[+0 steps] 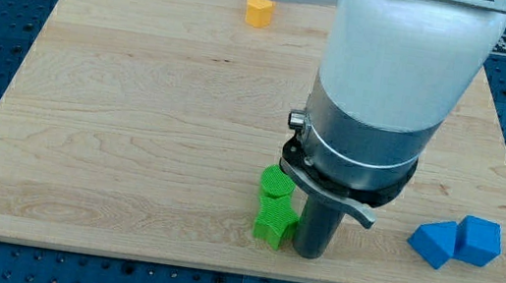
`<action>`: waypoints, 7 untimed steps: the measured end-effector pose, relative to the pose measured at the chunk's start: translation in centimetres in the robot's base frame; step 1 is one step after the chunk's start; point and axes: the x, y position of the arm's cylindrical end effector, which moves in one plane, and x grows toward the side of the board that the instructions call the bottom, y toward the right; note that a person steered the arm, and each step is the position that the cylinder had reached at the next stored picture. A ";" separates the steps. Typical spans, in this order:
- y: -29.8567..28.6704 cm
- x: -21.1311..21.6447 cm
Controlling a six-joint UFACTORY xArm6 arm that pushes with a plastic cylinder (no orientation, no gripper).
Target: Move the green star towards the bottom left
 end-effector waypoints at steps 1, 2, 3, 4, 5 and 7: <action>0.4 -0.6; -1.8 -0.7; -4.6 -0.7; -5.7 -0.9; -5.7 -2.5; -6.8 -3.1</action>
